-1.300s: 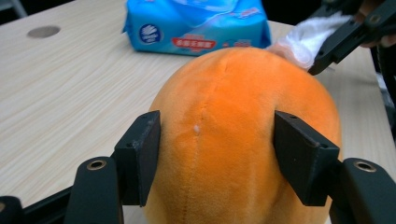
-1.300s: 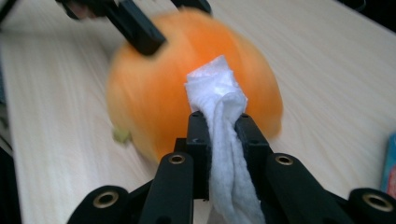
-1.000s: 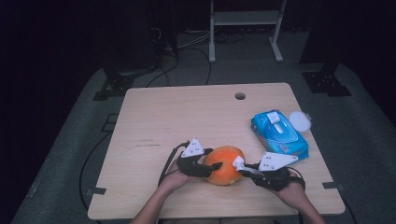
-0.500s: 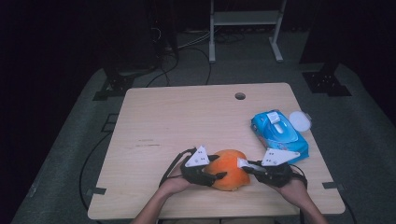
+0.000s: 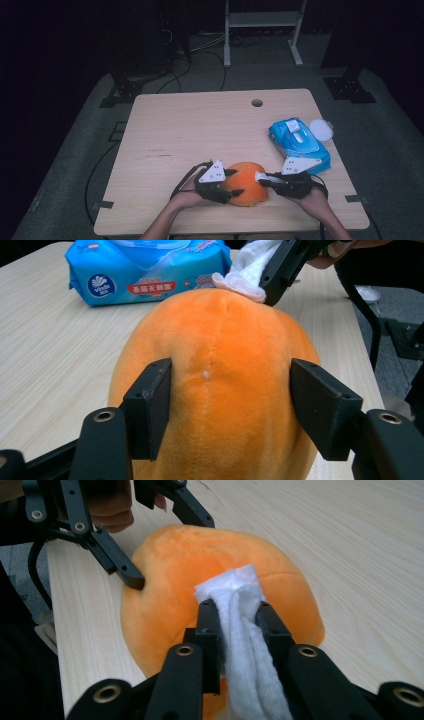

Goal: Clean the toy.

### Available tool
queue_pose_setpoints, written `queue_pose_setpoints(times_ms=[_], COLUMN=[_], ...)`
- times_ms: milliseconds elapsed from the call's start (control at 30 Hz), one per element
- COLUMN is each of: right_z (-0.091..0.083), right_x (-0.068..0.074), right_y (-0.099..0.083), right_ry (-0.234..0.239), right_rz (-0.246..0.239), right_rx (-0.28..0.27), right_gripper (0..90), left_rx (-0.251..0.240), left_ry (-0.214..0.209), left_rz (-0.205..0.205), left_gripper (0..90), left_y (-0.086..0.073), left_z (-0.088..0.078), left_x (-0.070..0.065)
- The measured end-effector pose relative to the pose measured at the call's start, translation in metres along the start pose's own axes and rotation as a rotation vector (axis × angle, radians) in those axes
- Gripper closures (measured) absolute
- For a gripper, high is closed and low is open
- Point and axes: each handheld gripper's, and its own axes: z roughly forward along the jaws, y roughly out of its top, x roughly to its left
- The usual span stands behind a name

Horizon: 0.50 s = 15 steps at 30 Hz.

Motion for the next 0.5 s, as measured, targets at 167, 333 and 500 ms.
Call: queue_pose_setpoints(times_ms=[167,333,500], right_z=[-0.001,-0.006,-0.002], right_x=[-0.008,-0.002,0.013], right_y=[-0.009,-0.006,0.002], right_ry=[-0.058,0.004,0.018], right_rz=[0.014,0.001,-0.089], right_rx=[0.054,0.019,0.012], right_gripper=[76.4,76.6,76.6], left_rx=[-0.011,-0.015,-0.018], left_ry=[0.007,0.026,0.043], left_rz=[-0.043,-0.078,-0.108], left_gripper=[34.5,33.8,33.6], left_y=[-0.003,-0.004,-0.006], left_z=[-0.003,-0.002,-0.005], left_x=[0.007,0.009,0.014])
